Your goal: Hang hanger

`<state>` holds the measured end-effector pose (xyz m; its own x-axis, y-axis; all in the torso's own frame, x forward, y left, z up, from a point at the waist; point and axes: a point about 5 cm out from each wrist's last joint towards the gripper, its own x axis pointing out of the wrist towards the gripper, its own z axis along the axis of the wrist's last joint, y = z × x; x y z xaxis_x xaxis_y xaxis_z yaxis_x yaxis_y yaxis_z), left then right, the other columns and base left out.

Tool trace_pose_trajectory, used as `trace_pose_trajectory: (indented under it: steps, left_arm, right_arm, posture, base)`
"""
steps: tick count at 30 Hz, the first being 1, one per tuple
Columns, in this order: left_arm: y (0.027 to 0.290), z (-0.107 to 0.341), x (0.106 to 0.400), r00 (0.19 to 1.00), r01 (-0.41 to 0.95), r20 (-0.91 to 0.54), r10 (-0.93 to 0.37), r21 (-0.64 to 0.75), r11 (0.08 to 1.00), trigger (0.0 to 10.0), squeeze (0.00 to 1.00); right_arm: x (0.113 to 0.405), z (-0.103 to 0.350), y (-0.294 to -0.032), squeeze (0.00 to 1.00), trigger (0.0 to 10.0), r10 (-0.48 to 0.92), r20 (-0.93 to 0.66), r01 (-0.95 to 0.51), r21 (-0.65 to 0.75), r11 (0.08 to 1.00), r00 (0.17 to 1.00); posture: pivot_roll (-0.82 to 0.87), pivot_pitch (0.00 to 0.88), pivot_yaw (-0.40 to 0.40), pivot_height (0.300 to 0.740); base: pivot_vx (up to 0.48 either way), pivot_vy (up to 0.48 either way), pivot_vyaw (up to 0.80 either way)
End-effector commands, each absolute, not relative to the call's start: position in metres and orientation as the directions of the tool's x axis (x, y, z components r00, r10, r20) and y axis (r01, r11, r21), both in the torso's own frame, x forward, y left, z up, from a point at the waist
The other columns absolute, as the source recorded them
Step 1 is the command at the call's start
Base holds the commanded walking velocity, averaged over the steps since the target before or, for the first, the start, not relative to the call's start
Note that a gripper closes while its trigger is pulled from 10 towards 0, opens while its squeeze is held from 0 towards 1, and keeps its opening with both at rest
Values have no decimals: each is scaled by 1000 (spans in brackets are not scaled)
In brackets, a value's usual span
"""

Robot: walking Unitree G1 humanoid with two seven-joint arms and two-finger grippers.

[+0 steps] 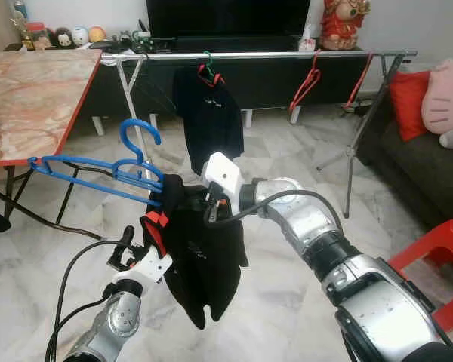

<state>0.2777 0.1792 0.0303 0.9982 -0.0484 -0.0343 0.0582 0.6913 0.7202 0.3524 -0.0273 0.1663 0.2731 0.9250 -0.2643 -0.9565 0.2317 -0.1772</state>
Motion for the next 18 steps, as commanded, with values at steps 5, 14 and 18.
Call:
trace_pose_trajectory:
  steps: [5, 14, 18]
  left_arm:
    - [181, 36, 280, 998, -51, 64, 6, 746, 664, 10000, 0]
    - [171, 28, 277, 998, 27, 17, -55, 708, 706, 10000, 0]
    - [164, 25, 274, 994, 86, -13, -105, 681, 727, 10000, 0]
  right_arm:
    - [349, 178, -19, 0, 0, 939, -215, -955, -193, 227, 267]
    - [345, 186, -12, 0, 0, 950, -145, -956, -143, 257, 277]
    - [344, 189, -10, 0, 0, 951, -141, -956, -145, 256, 276]
  posture:
    - [-107, 0, -60, 740]
    - [-110, 0, -64, 740]
    - [-111, 0, -67, 740]
  base:
    - [0, 0, 0]
    - [0, 0, 0]
    - [0, 0, 0]
